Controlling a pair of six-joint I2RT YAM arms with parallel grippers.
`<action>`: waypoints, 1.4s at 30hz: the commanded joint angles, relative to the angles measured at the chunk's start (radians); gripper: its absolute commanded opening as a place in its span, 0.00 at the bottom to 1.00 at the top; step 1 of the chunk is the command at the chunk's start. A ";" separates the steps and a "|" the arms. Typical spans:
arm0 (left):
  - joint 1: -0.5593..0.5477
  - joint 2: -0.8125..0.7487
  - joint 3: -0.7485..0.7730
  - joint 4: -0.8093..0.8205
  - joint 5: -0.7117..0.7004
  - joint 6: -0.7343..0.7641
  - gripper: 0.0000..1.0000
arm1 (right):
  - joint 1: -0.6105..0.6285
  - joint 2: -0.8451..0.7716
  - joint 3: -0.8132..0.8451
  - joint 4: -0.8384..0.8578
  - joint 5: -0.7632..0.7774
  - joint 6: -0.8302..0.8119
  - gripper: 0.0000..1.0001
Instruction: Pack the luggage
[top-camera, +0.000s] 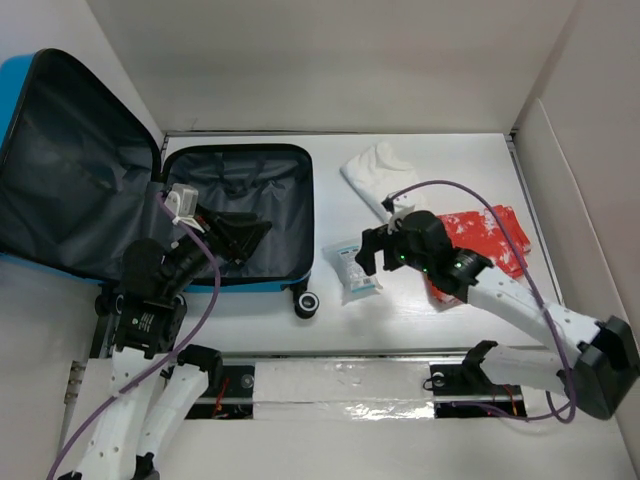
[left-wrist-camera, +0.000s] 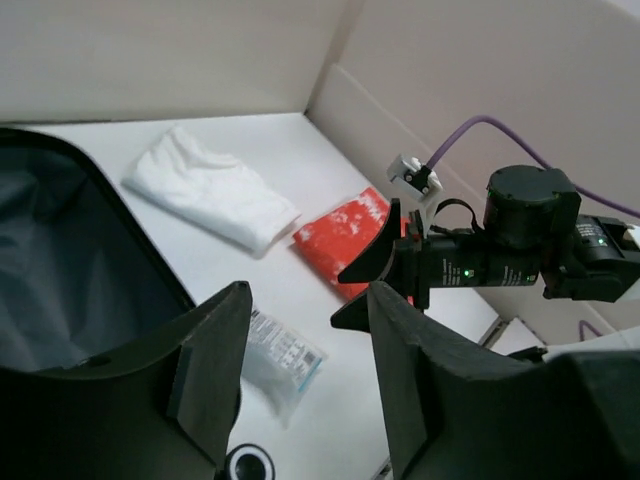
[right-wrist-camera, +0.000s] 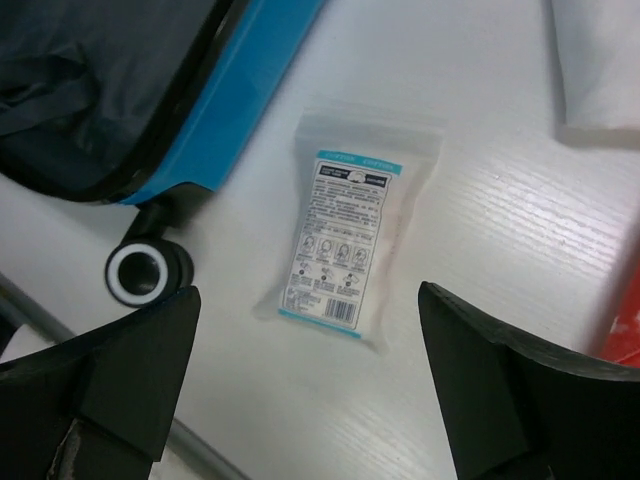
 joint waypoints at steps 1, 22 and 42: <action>-0.005 0.023 -0.018 -0.045 -0.067 0.064 0.48 | 0.027 0.111 -0.005 0.144 -0.007 0.036 0.96; -0.023 0.026 -0.051 -0.032 -0.071 0.112 0.52 | 0.190 0.478 0.070 0.170 0.401 0.140 0.22; -0.023 0.038 0.036 -0.026 -0.246 -0.014 0.40 | 0.212 0.576 0.661 0.242 -0.003 0.030 1.00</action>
